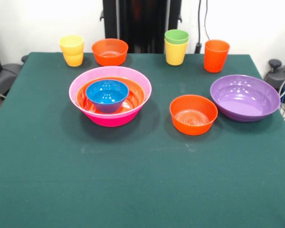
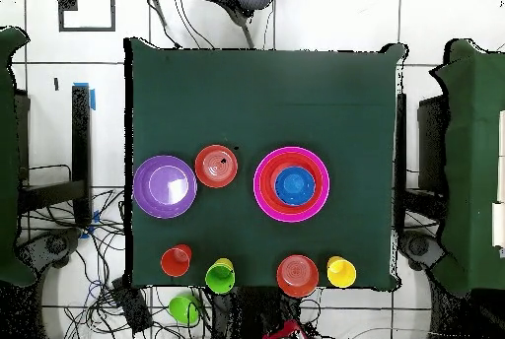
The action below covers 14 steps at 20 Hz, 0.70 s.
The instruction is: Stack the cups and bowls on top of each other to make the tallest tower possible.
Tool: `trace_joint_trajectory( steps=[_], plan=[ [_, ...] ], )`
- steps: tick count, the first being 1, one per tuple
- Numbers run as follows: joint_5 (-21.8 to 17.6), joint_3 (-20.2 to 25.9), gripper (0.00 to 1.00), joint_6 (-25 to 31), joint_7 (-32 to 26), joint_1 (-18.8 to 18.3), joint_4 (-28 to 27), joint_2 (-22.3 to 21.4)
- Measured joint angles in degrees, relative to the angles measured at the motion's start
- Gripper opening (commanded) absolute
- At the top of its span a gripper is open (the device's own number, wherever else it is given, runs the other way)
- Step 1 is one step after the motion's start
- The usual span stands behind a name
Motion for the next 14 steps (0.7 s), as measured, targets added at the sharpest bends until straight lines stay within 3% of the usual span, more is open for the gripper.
trace_joint_trajectory(
  steps=[2, 5, 8, 13, 14],
  plan=[
    [-1.06, -0.35, 1.00, -0.01, 0.00, 0.81, -0.07, 0.64],
    [-6.31, -1.53, 1.00, -0.02, 0.00, 4.39, -0.12, 4.16],
    [-8.08, -1.48, 1.00, 0.35, 0.00, 4.55, -0.14, 6.61],
    [-7.79, 0.69, 1.00, 4.06, 0.00, -0.29, 0.02, 9.22],
    [-6.54, 2.53, 1.00, 6.77, -0.01, -3.60, 0.21, 10.14]
  ],
)
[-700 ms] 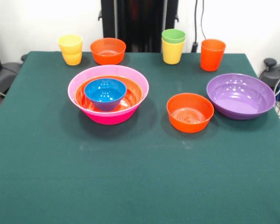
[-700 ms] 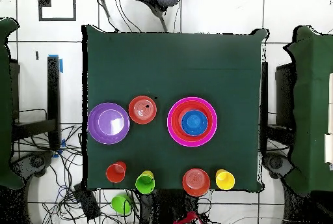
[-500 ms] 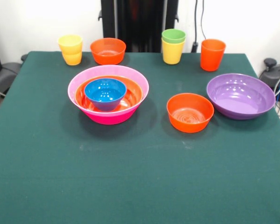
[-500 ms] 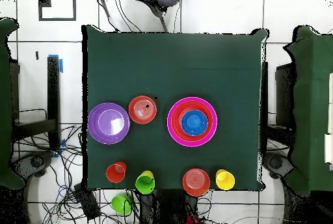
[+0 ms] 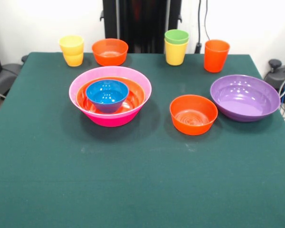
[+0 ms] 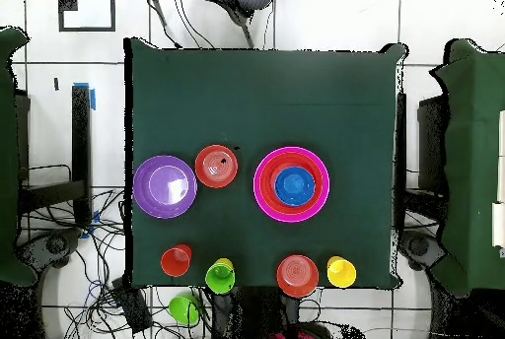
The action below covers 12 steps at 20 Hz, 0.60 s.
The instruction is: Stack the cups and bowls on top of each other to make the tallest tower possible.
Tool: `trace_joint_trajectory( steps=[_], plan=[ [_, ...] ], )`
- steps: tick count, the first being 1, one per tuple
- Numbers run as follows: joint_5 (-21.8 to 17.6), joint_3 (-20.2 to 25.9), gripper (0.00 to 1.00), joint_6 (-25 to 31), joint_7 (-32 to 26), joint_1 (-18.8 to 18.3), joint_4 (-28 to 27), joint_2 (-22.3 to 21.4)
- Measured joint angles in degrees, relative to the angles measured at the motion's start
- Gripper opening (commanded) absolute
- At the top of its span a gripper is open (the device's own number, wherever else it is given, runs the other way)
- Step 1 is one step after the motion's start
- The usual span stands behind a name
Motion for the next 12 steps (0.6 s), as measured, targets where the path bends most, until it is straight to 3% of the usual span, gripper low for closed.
trace_joint_trajectory(
  steps=[3, 7, 8, 12],
  plan=[
    [1.54, 1.68, 1.00, 2.39, -0.20, -3.04, 0.16, 0.67],
    [6.36, 5.45, 1.00, 7.10, -2.19, -10.11, 0.45, 2.02],
    [8.74, 6.68, 1.00, 8.33, -4.19, -12.83, 0.50, 2.78],
    [15.32, 8.19, 1.00, 9.20, -12.46, -18.13, 0.50, 5.73]
  ],
)
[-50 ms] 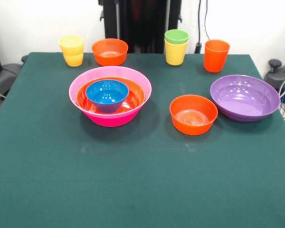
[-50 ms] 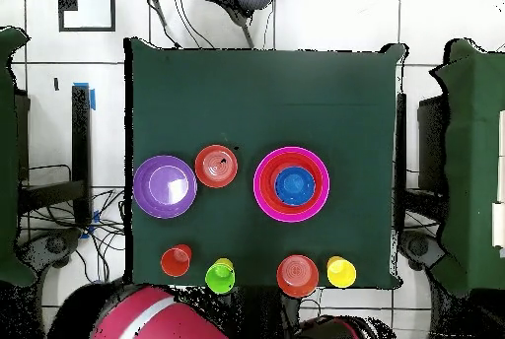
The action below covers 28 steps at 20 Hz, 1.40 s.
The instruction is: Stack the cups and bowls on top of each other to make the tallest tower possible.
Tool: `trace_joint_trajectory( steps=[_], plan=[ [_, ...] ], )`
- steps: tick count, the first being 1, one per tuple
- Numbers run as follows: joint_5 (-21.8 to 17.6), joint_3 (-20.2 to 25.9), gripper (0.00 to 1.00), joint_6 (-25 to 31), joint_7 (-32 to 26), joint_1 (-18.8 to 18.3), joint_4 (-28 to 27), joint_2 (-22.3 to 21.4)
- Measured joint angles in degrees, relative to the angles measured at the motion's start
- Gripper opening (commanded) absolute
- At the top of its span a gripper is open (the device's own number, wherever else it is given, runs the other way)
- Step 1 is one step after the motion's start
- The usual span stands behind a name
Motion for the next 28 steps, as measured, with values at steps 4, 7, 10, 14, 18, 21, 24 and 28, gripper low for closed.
trace_joint_trajectory(
  steps=[4, 7, 10, 14, 18, 21, 24, 28],
  plan=[
    [7.23, -0.02, 1.00, -0.35, -12.62, -2.85, -0.22, 3.93],
    [10.52, -0.24, 1.00, -0.99, -19.97, -2.99, -0.93, 5.99],
    [12.39, -0.24, 1.00, -1.67, -25.74, -2.88, -1.59, 7.94],
    [14.84, -0.29, 1.00, -3.22, -29.21, -2.86, -2.53, 10.90],
    [17.49, -0.30, 1.00, -5.48, -29.21, -2.85, -3.34, 13.27],
    [17.62, -0.24, 1.00, -7.11, -29.21, -2.86, -3.56, 13.95],
    [16.99, 0.35, 1.00, -9.64, -29.21, -2.80, -3.59, 13.73],
    [16.10, 1.41, 1.00, -11.54, -29.21, -2.64, -3.59, 13.29]
  ],
)
